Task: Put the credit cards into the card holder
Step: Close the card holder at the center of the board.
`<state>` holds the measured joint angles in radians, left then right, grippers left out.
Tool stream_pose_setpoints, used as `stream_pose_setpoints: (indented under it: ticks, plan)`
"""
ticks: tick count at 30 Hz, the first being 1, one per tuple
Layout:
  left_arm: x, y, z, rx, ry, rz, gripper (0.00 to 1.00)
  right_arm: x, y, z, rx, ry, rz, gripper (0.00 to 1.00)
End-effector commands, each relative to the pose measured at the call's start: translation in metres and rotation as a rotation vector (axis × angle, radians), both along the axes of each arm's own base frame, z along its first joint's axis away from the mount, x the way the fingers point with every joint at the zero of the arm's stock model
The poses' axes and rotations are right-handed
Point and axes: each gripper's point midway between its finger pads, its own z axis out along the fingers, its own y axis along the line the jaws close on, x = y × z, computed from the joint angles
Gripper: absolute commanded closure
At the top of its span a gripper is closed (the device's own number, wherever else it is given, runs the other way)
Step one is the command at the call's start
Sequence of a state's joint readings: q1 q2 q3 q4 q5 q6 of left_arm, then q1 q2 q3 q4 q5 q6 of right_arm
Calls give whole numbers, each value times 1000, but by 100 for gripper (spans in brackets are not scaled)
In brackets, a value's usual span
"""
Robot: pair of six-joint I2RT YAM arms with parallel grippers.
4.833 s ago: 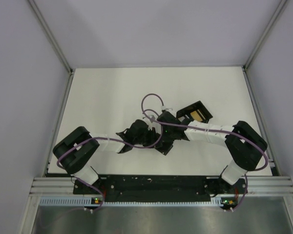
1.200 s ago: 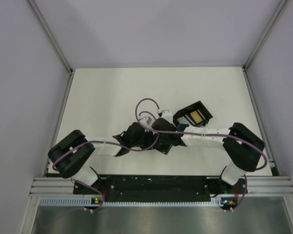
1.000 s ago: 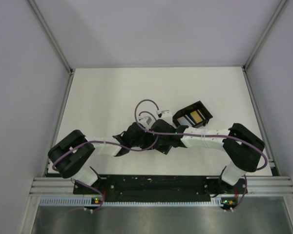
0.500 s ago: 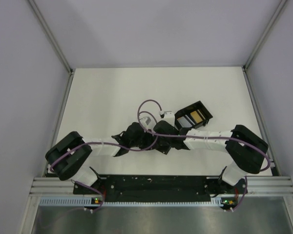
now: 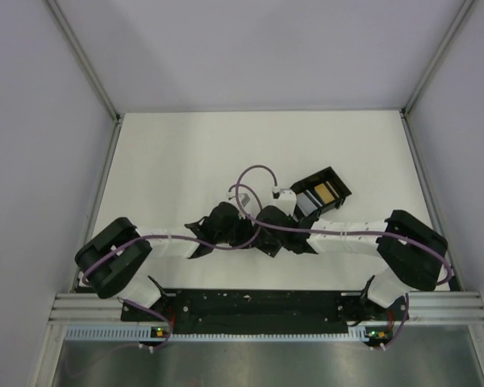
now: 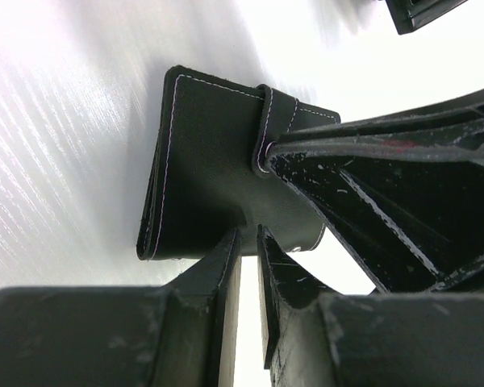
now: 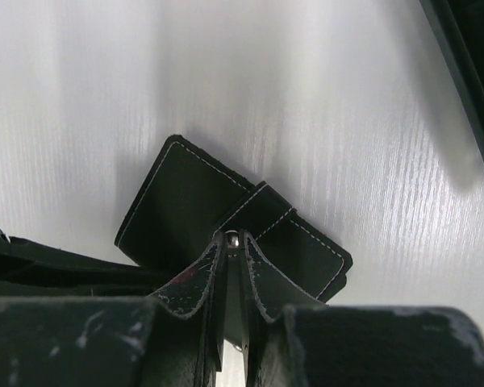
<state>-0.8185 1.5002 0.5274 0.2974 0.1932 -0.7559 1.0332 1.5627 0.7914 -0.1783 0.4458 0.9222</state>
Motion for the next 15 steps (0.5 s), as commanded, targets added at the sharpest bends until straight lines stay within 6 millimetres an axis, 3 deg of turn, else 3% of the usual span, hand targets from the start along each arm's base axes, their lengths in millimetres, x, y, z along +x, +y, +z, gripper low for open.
stream_pose_setpoints:
  ticks: [1, 9, 15]
  plan:
    - [8, -1, 7, 8, -38, 8, 81, -61, -42, -48, -185, 213, 50, 91]
    - [8, 1, 6, 13, -37, 15, 81, -59, -53, -44, -225, 179, 6, 90]
    - [8, 1, 8, 8, -43, 9, 79, -40, -40, 13, -127, 54, 78, 83]
